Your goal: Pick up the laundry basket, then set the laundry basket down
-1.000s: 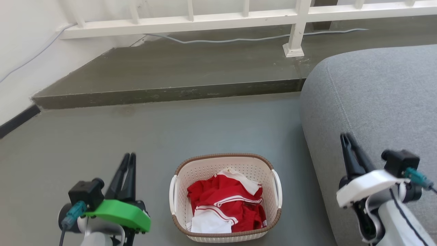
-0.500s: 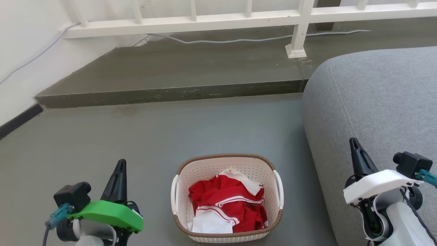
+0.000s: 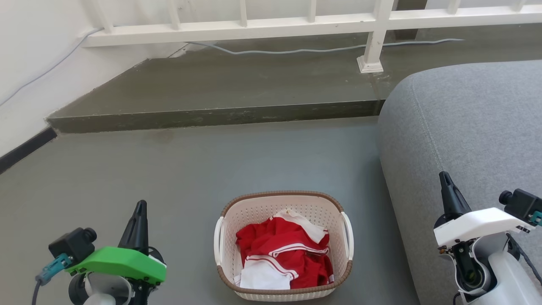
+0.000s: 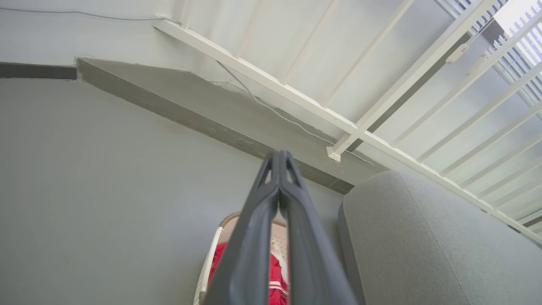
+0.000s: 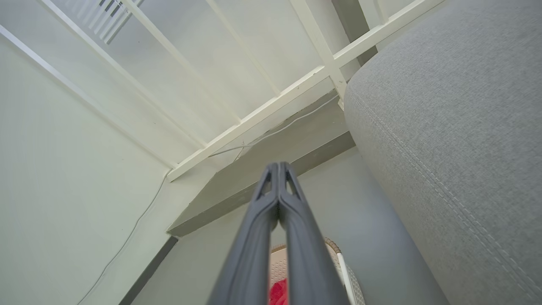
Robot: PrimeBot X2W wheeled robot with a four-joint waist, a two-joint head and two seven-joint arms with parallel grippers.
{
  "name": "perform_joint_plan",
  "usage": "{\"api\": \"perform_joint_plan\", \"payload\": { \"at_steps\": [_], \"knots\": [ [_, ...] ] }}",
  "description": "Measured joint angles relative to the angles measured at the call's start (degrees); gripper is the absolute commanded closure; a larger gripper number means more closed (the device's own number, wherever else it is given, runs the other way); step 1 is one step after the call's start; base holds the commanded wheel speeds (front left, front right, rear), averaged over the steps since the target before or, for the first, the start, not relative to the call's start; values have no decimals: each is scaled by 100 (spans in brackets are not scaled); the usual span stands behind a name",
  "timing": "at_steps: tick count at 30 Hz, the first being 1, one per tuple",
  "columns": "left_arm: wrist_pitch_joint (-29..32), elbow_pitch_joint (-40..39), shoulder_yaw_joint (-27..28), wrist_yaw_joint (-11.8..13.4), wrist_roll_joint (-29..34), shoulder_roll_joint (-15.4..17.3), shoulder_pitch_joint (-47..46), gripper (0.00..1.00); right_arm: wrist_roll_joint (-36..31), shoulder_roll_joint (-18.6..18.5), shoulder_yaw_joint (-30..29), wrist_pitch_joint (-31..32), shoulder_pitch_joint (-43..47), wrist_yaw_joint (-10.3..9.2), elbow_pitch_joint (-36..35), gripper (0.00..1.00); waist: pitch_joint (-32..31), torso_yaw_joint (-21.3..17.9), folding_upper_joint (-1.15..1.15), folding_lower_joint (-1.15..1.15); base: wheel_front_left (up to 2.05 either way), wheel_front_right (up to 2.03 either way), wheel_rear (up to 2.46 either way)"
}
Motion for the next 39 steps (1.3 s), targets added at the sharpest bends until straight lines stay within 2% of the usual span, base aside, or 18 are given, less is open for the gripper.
{"api": "perform_joint_plan", "payload": {
  "at_steps": [39],
  "knots": [
    [776, 20, 625, -67, -2561, -15, -2, 100, 2557, 255, -723, 771, 1, 172, -187, 100, -23, 138, 0, 0, 0, 0, 0]
  ]
}}
